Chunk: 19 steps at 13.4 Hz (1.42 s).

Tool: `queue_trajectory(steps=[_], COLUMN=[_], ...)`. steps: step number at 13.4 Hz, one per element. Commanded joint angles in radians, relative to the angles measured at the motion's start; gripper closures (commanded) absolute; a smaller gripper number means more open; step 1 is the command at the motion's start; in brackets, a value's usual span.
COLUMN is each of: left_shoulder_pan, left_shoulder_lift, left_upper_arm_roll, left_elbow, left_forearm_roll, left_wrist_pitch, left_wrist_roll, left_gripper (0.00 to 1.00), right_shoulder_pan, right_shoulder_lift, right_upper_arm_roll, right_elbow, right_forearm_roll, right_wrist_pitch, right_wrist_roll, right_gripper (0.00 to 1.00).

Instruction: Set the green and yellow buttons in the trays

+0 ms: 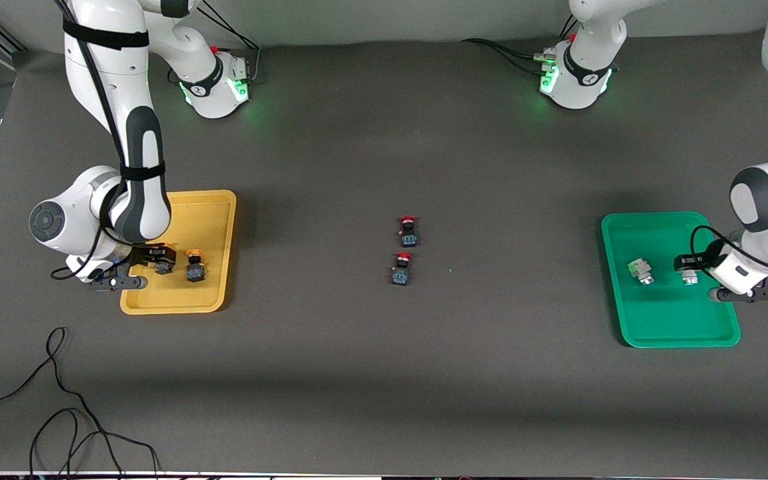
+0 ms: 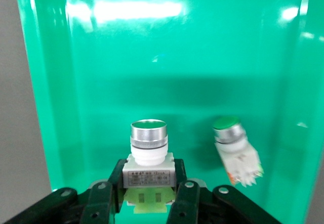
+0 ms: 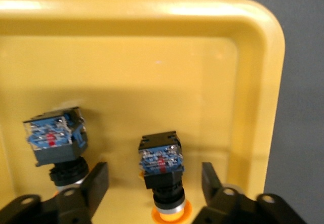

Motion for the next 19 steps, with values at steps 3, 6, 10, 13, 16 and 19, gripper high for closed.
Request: queue_trajectory(steps=[3,6,10,13,16,19], left_shoulder_pan=[0.039,0.048,0.03,0.013,-0.007,-0.089], left_shoulder_lift=[0.031,-0.021,-0.228,-0.354,-0.472,-0.498], left_upper_arm_roll=[-0.011,-0.015,-0.027,-0.078,-0.119,-0.114], left_elbow=[0.006,0.025,0.093,0.208,0.21,0.217], left_forearm_roll=[0.017,0.018,0.011,0.006,0.0,-0.025], left_wrist_pitch=[0.055,0.026,-0.252,-0.548,-0.64,-0.646], left_wrist_roll=[0.005,0.032,0.111,0.106,0.099,0.086], left_gripper=[0.0,0.0,0.0,0.0,0.0,0.0], right_shoulder_pan=[0.126,0.386,0.495,0.495,0.496,0.496], right_shoulder_lift=[-0.113,-0.11,-0.103,-0.103,-0.103,-0.103], right_upper_arm_roll=[-0.151,-0.41,-0.576,-0.634,-0.645,-0.647], right_elbow=[0.044,0.107,0.306,0.519,0.708,0.739], right_forearm_roll=[-0.01,-0.069,-0.114,-0.163,-0.229,-0.235], right_wrist_pitch=[-0.147,-0.263,-0.58,-0.811,-0.974,-1.044], right_wrist_roll=[-0.014,0.0,0.147,0.236,0.357,0.443], right_gripper=[0.01,0.01,0.01,0.01,0.01,0.01])
